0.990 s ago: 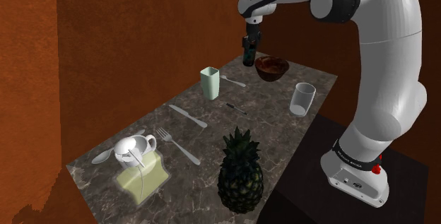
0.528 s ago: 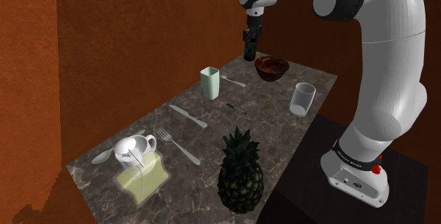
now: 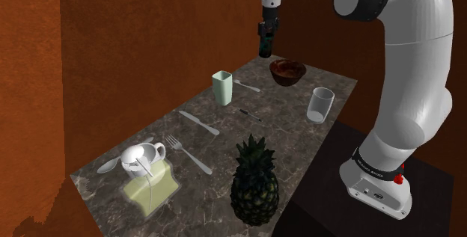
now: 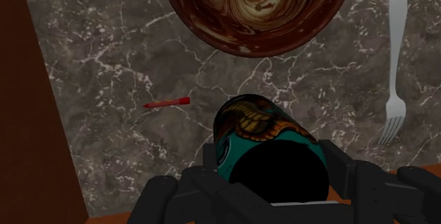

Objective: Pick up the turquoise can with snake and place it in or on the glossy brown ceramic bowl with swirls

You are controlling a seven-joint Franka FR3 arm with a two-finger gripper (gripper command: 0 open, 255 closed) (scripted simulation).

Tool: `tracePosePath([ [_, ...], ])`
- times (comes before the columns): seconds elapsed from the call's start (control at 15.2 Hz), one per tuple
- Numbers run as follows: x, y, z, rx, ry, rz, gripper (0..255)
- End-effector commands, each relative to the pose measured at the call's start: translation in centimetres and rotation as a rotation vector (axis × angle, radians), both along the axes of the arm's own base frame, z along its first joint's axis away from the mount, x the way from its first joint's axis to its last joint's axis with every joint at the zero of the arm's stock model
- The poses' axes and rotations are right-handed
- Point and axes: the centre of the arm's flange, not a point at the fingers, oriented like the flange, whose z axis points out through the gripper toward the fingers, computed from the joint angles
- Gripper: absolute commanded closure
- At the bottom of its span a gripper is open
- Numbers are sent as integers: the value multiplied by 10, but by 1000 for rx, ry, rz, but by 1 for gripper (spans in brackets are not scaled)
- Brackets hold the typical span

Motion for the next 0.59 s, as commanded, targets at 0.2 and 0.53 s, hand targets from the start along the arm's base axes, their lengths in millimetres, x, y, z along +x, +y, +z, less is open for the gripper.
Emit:
tracePosePath([
  [0.2, 1, 1, 27, 0, 0, 0, 255],
  [0.53, 1, 1, 53, 0, 0, 0, 255],
])
